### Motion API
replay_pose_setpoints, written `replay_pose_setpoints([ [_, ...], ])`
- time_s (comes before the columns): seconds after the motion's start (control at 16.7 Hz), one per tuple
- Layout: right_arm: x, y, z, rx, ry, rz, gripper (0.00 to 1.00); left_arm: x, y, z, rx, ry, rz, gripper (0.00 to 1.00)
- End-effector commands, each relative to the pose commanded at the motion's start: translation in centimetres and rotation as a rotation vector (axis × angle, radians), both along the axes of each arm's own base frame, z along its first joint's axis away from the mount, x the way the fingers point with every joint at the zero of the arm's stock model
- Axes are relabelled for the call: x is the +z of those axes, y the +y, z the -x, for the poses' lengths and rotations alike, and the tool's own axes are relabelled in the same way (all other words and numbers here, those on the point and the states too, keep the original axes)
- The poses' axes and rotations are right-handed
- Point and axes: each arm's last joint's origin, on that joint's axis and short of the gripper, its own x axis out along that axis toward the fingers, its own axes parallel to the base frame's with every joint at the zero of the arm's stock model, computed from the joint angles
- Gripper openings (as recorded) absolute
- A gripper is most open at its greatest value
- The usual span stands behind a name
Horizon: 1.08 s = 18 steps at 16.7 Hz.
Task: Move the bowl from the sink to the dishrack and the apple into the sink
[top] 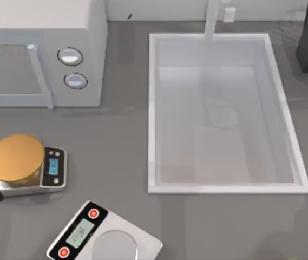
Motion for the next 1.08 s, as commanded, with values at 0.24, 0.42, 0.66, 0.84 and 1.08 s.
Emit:
replay_pose_setpoints([
  [0.24,0.0,0.0,0.0,0.0,0.0,0.0,0.7,0.0,0.0,0.0,0.0,0.0,0.0,1.0],
  [0.42,0.0,0.0,0.0,0.0,0.0,0.0,0.47,0.0,0.0,0.0,0.0,0.0,0.0,1.0],
  [0.66,0.0,0.0,0.0,0.0,0.0,0.0,0.17,0.0,0.0,0.0,0.0,0.0,0.0,1.0],
  [0.84,0.0,0.0,0.0,0.0,0.0,0.0,0.0,0.0,0.0,0.0,0.0,0.0,0.0,1.0],
  [1.08,0.0,0.0,0.0,0.0,0.0,0.0,0.0,0.0,0.0,0.0,0.0,0.0,0.0,1.0],
])
